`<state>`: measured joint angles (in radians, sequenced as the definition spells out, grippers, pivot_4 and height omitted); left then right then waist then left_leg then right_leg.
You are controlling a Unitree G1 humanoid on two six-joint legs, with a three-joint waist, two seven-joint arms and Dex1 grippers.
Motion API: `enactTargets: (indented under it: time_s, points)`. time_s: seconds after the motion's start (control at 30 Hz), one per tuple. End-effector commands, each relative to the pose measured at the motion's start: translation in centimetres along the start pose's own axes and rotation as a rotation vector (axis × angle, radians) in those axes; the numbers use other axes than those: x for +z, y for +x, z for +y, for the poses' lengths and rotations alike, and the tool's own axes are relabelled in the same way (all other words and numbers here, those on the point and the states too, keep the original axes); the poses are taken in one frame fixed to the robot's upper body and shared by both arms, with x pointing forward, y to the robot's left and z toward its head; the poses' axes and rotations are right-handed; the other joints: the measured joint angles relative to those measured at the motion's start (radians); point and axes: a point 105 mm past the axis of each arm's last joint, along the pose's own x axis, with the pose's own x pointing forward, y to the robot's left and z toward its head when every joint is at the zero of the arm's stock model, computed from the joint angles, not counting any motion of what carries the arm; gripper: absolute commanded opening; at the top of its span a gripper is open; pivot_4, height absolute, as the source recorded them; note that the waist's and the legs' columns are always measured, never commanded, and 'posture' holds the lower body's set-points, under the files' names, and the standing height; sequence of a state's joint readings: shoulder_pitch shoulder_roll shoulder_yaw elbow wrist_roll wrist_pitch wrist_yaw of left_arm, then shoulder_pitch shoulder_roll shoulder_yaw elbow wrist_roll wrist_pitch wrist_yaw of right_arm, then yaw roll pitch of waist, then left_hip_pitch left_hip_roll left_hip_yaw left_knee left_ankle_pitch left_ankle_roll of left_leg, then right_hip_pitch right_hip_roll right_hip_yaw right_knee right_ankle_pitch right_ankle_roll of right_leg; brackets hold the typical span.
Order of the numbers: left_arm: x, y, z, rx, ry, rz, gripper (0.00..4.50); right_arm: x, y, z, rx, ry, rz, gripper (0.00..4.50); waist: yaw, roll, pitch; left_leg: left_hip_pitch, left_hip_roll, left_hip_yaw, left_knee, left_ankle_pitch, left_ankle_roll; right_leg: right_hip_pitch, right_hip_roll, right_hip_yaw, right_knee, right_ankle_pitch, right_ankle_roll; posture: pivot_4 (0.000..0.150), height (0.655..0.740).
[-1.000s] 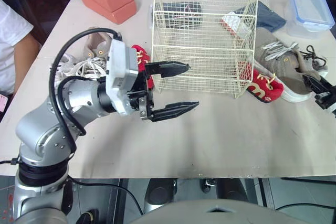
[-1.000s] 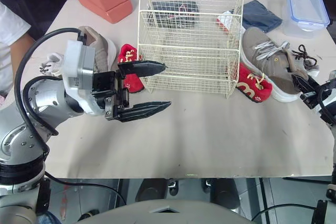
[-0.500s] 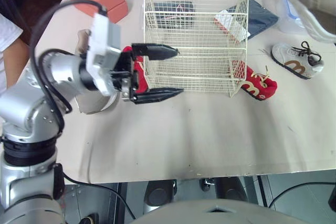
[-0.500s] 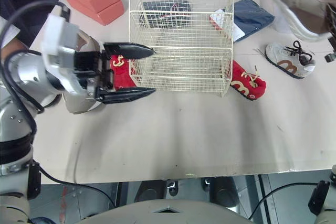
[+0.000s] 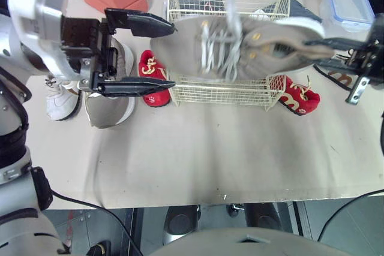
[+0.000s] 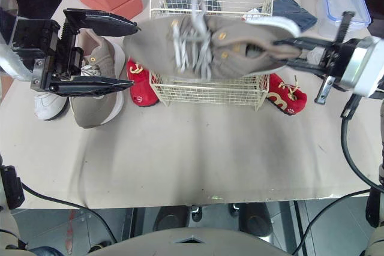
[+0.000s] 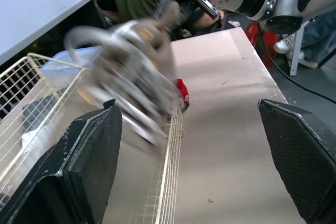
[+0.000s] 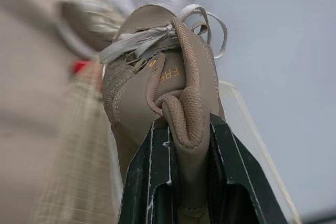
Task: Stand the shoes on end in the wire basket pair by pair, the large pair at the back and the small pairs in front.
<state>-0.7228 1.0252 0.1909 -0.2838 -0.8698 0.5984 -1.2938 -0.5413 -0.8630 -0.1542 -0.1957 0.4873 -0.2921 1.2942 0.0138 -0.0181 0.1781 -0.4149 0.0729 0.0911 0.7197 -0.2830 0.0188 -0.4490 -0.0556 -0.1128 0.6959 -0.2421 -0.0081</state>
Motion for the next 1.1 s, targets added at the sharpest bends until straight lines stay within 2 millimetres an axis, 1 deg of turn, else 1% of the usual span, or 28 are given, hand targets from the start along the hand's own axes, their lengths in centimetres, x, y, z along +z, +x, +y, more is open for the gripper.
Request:
enactTargets:
  time_s: [0.03, 0.13, 0.23, 0.37, 0.5, 0.6, 0.73, 0.77, 0.87, 0.93, 0.97, 1.0, 1.03, 1.07, 1.1]
  points:
    - [-0.6, 0.7, 0.9, 0.051, 0.003, 0.051, 4.50, 1.7, 0.8, 0.1, 0.112, -0.139, -0.042, 0.05, 0.000, 0.000, 0.000, 0.000, 0.000, 0.000, 0.000, 0.000, 0.000, 0.000, 0.000, 0.000, 0.000, 0.000, 0.000, 0.150, 0.6860]
    - [-2.5, 1.8, 0.5, -0.001, -0.018, 0.135, 4.50, 1.9, 1.9, 0.5, 0.180, -0.157, -0.064, 0.05, 0.000, 0.000, 0.000, 0.000, 0.000, 0.000, 0.000, 0.000, 0.000, 0.000, 0.000, 0.000, 0.000, 0.000, 0.000, 0.150, 0.6860]
    - [-4.2, 3.0, 0.0, -0.071, -0.004, 0.197, 4.50, 2.3, 3.1, 0.4, 0.186, -0.128, -0.091, 0.05, 0.001, 0.000, 0.000, 0.000, 0.000, 0.001, 0.001, 0.000, 0.000, 0.000, 0.000, 0.000, 0.000, 0.000, 0.000, 0.150, 0.6860]
    - [-5.1, 3.9, -0.3, -0.133, -0.004, 0.217, 4.50, 2.4, 3.7, 0.0, 0.165, -0.083, -0.092, 0.05, 0.002, -0.001, 0.000, -0.001, 0.000, 0.004, 0.001, 0.000, 0.000, 0.000, 0.000, -0.002, 0.000, 0.002, -0.004, 0.150, 0.6860]
    - [-6.4, 4.4, -0.1, -0.163, -0.008, 0.252, 4.50, 2.7, 4.1, -0.6, 0.152, -0.090, -0.085, 0.05, 0.001, 0.000, 0.000, -0.001, 0.000, 0.006, 0.001, 0.000, 0.000, 0.000, 0.000, -0.004, 0.000, 0.002, -0.003, 0.150, 0.6860]
    - [-6.1, 4.6, -0.5, -0.213, -0.033, 0.223, 3.73, 2.8, 4.3, -0.6, 0.148, -0.082, -0.084, 0.00, 0.001, -0.001, 0.000, -0.001, 0.000, 0.005, 0.001, 0.000, 0.000, 0.000, 0.000, -0.004, 0.001, 0.001, -0.002, 0.150, 0.6860]
    - [-6.0, 4.5, -0.6, -0.235, -0.034, 0.209, 1.96, 2.8, 4.3, -0.6, 0.147, -0.080, -0.076, 0.00, 0.001, 0.000, 0.000, -0.001, 0.000, 0.006, 0.001, 0.000, 0.000, 0.000, 0.000, -0.004, 0.001, 0.001, -0.002, 0.150, 0.6860]
    - [-6.0, 4.6, -0.5, -0.235, -0.034, 0.207, 1.45, 2.8, 4.3, -0.6, 0.145, -0.079, -0.074, 0.00, 0.001, 0.000, 0.000, -0.001, 0.000, 0.006, 0.001, 0.000, 0.000, 0.000, 0.000, -0.004, 0.001, 0.001, -0.002, 0.150, 0.6860]
    - [-5.8, 4.9, -0.5, -0.237, -0.030, 0.185, 0.55, 2.7, 4.2, -0.7, 0.141, -0.073, -0.068, 0.00, 0.002, 0.000, 0.000, -0.001, 0.000, 0.005, 0.002, 0.000, 0.000, 0.000, 0.000, -0.004, 0.001, 0.001, -0.002, 0.150, 0.6860]
    - [-5.7, 5.2, -0.4, -0.233, -0.026, 0.167, 0.37, 2.7, 4.2, -0.8, 0.134, -0.064, -0.060, 0.00, 0.001, 0.000, 0.000, -0.001, 0.000, 0.006, 0.002, 0.000, 0.000, 0.000, 0.000, -0.004, 0.001, 0.001, -0.002, 0.150, 0.6860]
    - [-5.6, 5.3, -0.3, -0.226, -0.022, 0.157, 0.37, 2.7, 4.1, -0.8, 0.129, -0.058, -0.054, 0.73, 0.001, 0.000, 0.000, -0.001, 0.000, 0.005, 0.002, 0.000, 0.000, 0.000, 0.000, -0.005, 0.001, 0.001, -0.002, 0.150, 0.6860]
    - [-5.6, 5.4, -0.2, -0.211, -0.022, 0.145, 0.37, 2.6, 4.0, -0.9, 0.120, -0.045, -0.048, 0.94, 0.001, 0.000, 0.000, -0.001, 0.000, 0.006, 0.002, 0.000, 0.000, 0.000, 0.000, -0.004, 0.001, 0.001, -0.002, 0.150, 0.6860]
    - [-5.5, 5.4, 0.0, -0.197, -0.021, 0.134, 0.37, 2.6, 3.8, -1.0, 0.107, -0.028, -0.043, 1.40, 0.001, 0.000, 0.000, -0.001, 0.000, 0.006, 0.002, 0.000, 0.000, 0.000, 0.000, -0.004, 0.001, 0.002, -0.003, 0.150, 0.6860]
    - [-5.4, 5.5, 0.1, -0.181, -0.020, 0.122, 0.36, 2.5, 3.7, -1.1, 0.091, -0.011, -0.039, 1.68, 0.002, 0.000, 0.000, -0.001, 0.000, 0.005, 0.002, 0.000, 0.000, 0.000, 0.000, -0.004, 0.001, 0.002, -0.004, 0.150, 0.6860]
    - [-5.2, 5.5, 0.3, -0.155, -0.022, 0.099, 0.36, 2.4, 3.3, -1.4, 0.062, 0.003, -0.030, 1.84, 0.002, -0.001, 0.000, -0.001, 0.000, 0.005, 0.002, 0.000, 0.000, 0.000, 0.000, -0.004, 0.001, 0.002, -0.004, 0.150, 0.6860]
